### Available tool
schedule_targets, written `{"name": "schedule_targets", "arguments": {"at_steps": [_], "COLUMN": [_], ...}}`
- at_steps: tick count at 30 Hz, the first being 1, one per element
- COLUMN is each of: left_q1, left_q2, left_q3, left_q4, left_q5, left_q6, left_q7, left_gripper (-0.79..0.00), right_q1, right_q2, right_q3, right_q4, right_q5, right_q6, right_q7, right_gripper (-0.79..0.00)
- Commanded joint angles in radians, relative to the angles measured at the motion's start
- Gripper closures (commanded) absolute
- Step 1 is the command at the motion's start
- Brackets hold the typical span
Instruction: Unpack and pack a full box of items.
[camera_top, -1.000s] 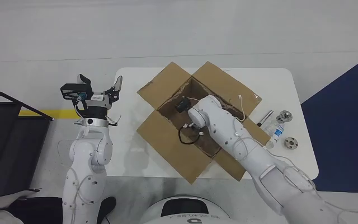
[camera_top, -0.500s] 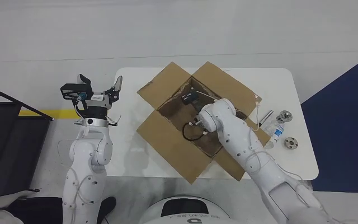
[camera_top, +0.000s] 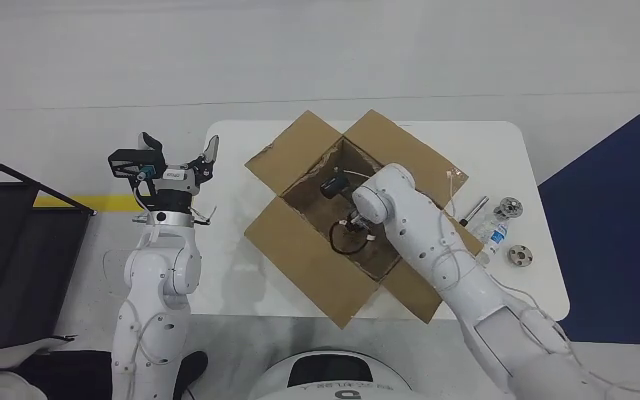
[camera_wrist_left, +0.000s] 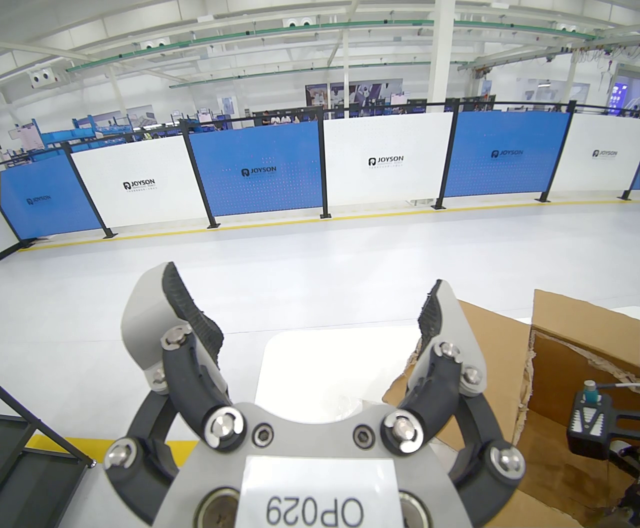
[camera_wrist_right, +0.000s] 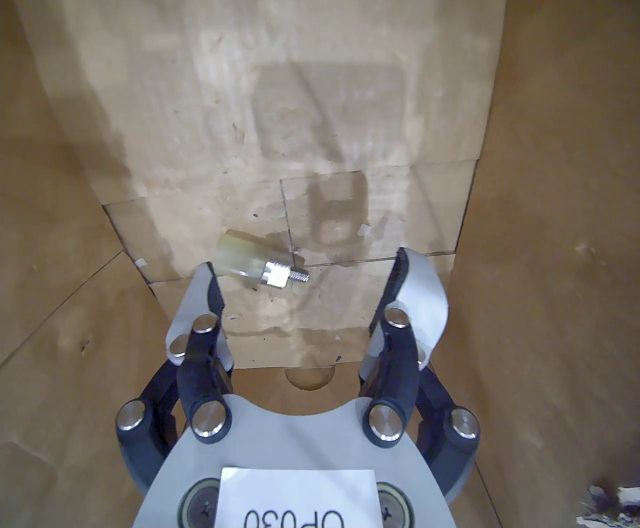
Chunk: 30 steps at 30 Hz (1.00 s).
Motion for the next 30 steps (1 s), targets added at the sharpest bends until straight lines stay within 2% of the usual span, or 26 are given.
{"name": "schedule_targets", "arguments": {"at_steps": [1, 7, 8, 12, 18, 19, 22, 25, 30], "left_q1": [0.0, 0.0, 0.0, 0.0, 0.0, 0.0, 0.0, 0.0, 0.0], "left_q2": [0.0, 0.0, 0.0, 0.0, 0.0, 0.0, 0.0, 0.0, 0.0], "left_q3": [0.0, 0.0, 0.0, 0.0, 0.0, 0.0, 0.0, 0.0, 0.0], "left_q4": [0.0, 0.0, 0.0, 0.0, 0.0, 0.0, 0.0, 0.0, 0.0], "left_q5": [0.0, 0.0, 0.0, 0.0, 0.0, 0.0, 0.0, 0.0, 0.0], "left_q6": [0.0, 0.0, 0.0, 0.0, 0.0, 0.0, 0.0, 0.0, 0.0], "left_q7": [0.0, 0.0, 0.0, 0.0, 0.0, 0.0, 0.0, 0.0, 0.0], "left_gripper": [-0.785, -0.785, -0.785, -0.785, -0.785, -0.785, -0.785, -0.785, -0.785], "right_q1": [-0.004, -0.061, -0.069, -0.067, 0.027, 0.041, 0.083, 0.113, 0.156], "right_q2": [0.002, 0.027, 0.032, 0.037, 0.007, 0.001, -0.015, -0.031, -0.059], "right_q3": [0.004, 0.05, 0.058, 0.051, -0.045, -0.058, -0.086, -0.113, -0.158], "right_q4": [-0.013, -0.118, -0.128, -0.103, 0.044, 0.065, 0.132, 0.187, 0.275], "right_q5": [0.005, 0.048, 0.056, 0.089, 0.126, 0.132, 0.137, 0.153, 0.174], "right_q6": [-0.015, -0.147, -0.169, -0.194, -0.196, -0.197, -0.167, -0.157, -0.147], "right_q7": [0.004, 0.016, 0.023, 0.069, 0.046, 0.037, 0.009, -0.01, -0.025], "right_gripper": [-0.723, -0.782, -0.77, -0.779, -0.693, -0.662, -0.502, -0.409, -0.372]}}
